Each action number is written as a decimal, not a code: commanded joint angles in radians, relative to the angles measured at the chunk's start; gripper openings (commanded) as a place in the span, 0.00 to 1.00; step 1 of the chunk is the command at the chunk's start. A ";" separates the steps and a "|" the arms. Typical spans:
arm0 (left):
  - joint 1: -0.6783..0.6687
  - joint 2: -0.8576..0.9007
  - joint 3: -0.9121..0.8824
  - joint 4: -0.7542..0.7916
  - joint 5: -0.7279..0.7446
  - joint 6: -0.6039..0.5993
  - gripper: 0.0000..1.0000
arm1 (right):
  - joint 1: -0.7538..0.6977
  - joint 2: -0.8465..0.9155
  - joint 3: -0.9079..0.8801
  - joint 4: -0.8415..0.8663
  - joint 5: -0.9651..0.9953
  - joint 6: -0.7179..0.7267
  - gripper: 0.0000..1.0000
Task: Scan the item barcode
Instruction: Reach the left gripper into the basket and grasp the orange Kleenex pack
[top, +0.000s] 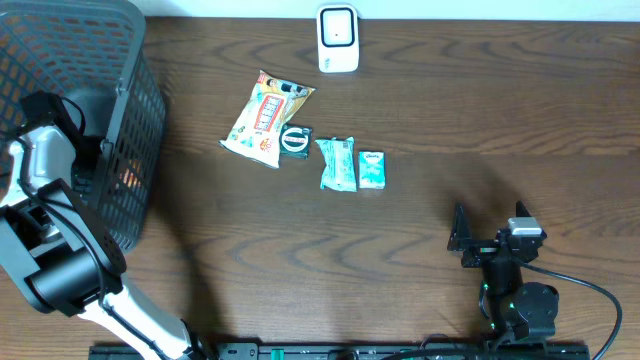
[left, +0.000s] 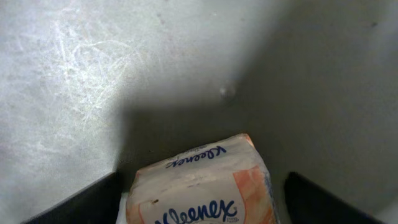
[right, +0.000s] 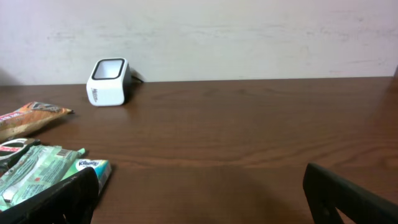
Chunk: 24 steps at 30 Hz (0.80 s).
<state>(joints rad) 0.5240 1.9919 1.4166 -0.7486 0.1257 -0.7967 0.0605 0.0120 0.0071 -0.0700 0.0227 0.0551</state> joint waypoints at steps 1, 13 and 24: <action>0.002 0.068 -0.021 0.002 0.032 -0.002 0.64 | -0.003 -0.005 -0.002 -0.004 0.001 -0.011 0.99; 0.021 -0.092 0.001 0.002 0.032 -0.002 0.08 | -0.003 -0.005 -0.002 -0.004 0.001 -0.011 0.99; 0.089 -0.491 0.007 0.060 0.032 -0.014 0.08 | -0.003 -0.005 -0.002 -0.004 0.001 -0.012 0.99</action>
<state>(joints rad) 0.5945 1.5948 1.4147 -0.6937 0.1558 -0.7944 0.0605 0.0120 0.0071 -0.0708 0.0223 0.0551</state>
